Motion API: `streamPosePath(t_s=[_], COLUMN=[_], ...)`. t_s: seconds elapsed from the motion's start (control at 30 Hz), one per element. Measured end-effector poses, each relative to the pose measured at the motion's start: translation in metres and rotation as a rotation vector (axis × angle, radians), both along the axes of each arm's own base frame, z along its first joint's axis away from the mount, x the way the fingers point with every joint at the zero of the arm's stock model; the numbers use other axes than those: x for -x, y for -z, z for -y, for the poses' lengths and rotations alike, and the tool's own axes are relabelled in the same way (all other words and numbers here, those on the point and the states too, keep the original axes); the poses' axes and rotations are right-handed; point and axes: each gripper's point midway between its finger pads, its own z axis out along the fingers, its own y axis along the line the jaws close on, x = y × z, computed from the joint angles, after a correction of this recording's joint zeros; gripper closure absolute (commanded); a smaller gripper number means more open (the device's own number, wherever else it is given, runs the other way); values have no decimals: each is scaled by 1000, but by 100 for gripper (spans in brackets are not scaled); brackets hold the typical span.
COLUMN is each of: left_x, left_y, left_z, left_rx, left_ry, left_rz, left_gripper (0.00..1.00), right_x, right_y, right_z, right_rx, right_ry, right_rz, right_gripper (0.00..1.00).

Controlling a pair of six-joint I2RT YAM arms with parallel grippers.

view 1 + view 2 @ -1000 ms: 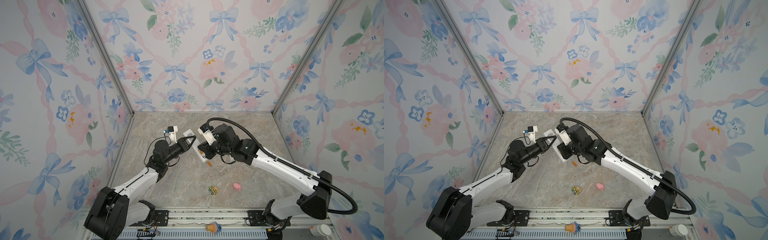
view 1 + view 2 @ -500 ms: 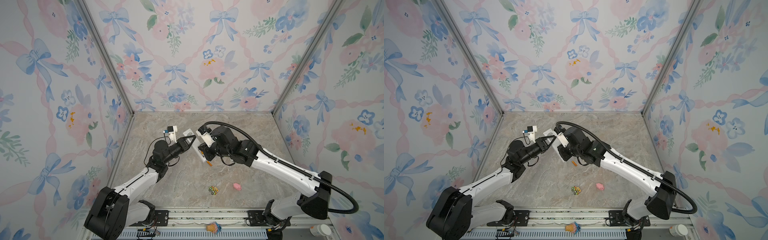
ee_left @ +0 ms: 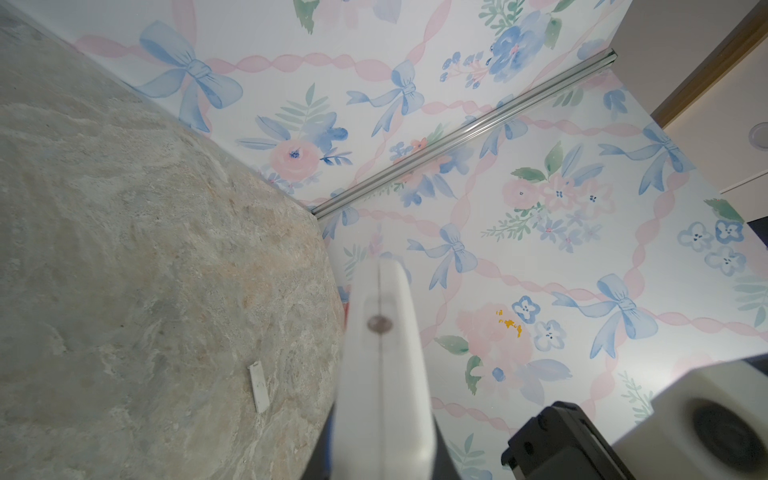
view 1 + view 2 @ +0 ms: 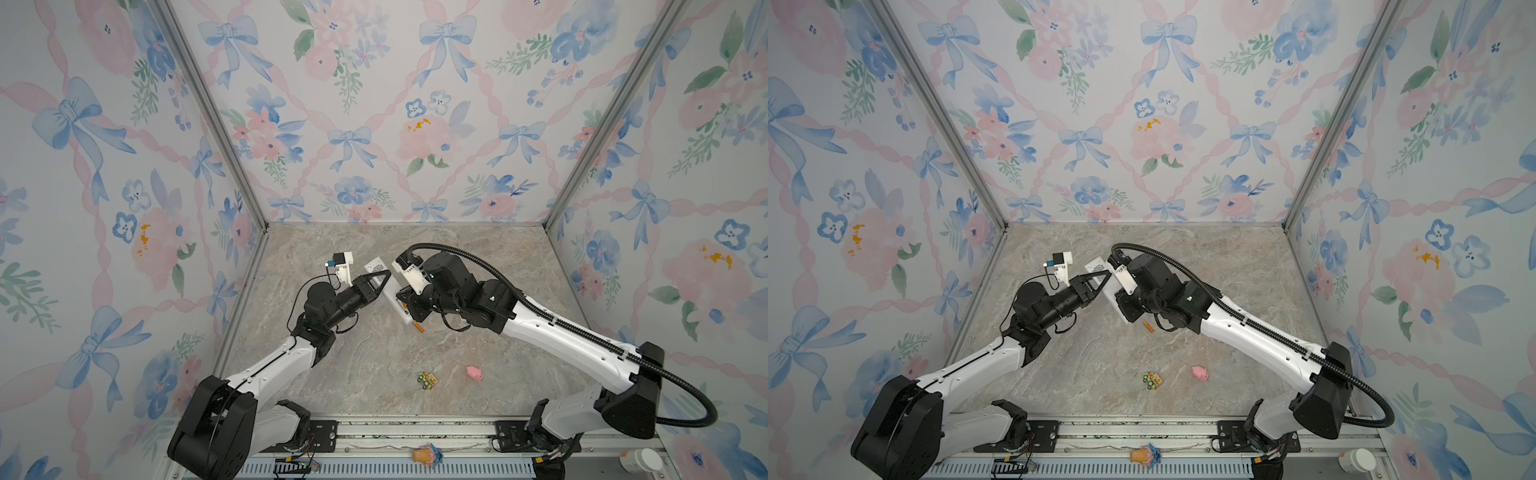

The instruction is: Load the batteries into the remote control

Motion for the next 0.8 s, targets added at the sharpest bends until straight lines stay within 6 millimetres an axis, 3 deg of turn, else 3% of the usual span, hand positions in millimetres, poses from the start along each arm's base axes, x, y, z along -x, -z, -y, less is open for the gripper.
streamPosePath(t_s=[0.8], left_x=[-1], left_y=[-5], left_z=[-1], left_rx=[21], left_ry=[-10], left_rz=[3], left_gripper=[100], right_x=[0], right_y=[0], right_z=[0], right_rx=[7], right_ry=[-9], right_rz=[9], right_gripper=[100])
